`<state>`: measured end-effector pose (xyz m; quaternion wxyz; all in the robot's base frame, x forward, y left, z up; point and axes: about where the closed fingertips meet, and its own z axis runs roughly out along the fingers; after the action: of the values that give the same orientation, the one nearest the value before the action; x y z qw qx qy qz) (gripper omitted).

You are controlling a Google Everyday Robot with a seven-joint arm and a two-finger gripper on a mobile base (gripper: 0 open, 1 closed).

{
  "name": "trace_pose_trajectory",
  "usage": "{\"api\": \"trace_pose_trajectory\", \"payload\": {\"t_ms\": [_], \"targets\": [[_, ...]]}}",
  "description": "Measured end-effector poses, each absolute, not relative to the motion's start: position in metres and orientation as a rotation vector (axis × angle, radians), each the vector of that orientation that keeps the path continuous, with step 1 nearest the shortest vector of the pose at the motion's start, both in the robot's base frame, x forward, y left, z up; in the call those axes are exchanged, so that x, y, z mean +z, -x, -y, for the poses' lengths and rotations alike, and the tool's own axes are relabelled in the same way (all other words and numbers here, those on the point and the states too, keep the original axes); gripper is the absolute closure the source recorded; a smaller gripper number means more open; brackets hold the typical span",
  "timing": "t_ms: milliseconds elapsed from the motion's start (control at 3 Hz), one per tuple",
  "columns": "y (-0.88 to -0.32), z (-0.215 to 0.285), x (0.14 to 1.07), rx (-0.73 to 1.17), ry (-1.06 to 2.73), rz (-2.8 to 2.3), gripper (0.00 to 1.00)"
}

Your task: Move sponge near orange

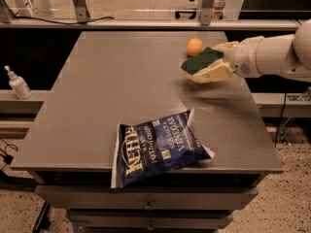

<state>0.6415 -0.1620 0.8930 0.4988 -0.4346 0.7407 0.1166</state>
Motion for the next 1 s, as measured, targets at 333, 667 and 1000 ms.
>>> {"api": "trace_pose_trajectory", "payload": {"t_ms": [333, 667, 1000], "targets": [[-0.654, 0.184, 0.887, 0.281, 1.042, -1.792, 1.00], [-0.670, 0.202, 0.881, 0.287, 1.041, -1.784, 1.00], [-0.690, 0.212, 0.875, 0.291, 1.053, -1.776, 1.00]]}}
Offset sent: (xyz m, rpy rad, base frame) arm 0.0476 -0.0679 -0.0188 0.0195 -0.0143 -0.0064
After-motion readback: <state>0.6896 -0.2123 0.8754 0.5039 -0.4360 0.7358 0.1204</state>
